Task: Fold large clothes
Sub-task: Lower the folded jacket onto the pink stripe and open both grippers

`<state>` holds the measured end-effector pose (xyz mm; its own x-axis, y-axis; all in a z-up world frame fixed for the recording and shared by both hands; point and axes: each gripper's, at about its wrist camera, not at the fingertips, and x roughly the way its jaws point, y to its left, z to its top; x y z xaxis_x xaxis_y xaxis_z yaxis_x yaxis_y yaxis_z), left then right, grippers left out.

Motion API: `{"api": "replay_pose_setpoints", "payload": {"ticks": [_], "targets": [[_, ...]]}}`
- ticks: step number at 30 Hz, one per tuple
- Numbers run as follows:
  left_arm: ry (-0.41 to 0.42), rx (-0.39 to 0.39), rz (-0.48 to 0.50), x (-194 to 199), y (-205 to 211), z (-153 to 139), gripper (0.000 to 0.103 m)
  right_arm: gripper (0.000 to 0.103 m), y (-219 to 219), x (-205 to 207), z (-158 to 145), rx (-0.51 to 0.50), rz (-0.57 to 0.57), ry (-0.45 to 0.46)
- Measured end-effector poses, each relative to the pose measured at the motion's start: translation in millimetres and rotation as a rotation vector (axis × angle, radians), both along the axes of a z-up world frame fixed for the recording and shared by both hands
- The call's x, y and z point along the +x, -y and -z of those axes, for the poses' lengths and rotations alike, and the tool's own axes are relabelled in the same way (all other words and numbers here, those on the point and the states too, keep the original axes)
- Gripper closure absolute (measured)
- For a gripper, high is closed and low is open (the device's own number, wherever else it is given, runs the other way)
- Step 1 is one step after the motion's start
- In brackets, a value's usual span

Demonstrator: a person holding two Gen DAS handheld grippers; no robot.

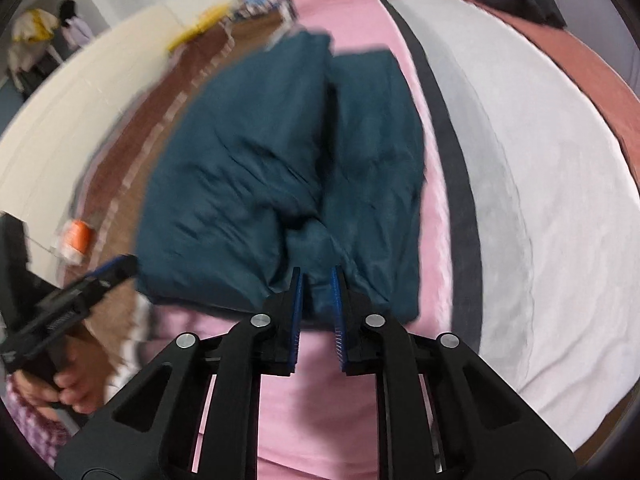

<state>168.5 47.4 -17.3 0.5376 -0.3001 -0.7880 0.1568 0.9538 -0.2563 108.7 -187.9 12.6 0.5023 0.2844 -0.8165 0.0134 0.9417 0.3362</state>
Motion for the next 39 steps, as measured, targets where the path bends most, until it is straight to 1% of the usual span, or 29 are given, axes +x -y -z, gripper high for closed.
{"api": "replay_pose_setpoints", "payload": {"ticks": [3, 7, 11, 24, 35, 39], "targets": [[-0.002, 0.027, -0.010, 0.0, 4.2, 6.0, 0.056, 0.090, 0.3, 3.4, 14.8, 0.004, 0.012, -0.034], [0.000, 0.052, -0.016, -0.6, 8.0, 7.0, 0.056, 0.090, -3.5, 8.5, 22.5, -0.018, 0.006, -0.048], [0.007, 0.067, -0.018, -2.9, 10.5, 7.1, 0.056, 0.091, -3.5, 10.6, 26.9, -0.019, 0.014, -0.059], [0.005, 0.064, -0.041, -5.9, 14.0, 4.2, 0.056, 0.091, -11.5, 13.3, 29.9, -0.054, 0.024, -0.068], [0.003, 0.057, -0.043, -7.2, 13.6, 4.3, 0.056, 0.091, -13.1, 15.6, 30.4, -0.061, 0.031, -0.074], [0.002, 0.059, -0.047, -7.8, 13.8, 3.5, 0.056, 0.090, -11.3, 15.7, 29.0, -0.046, 0.043, -0.078]]}}
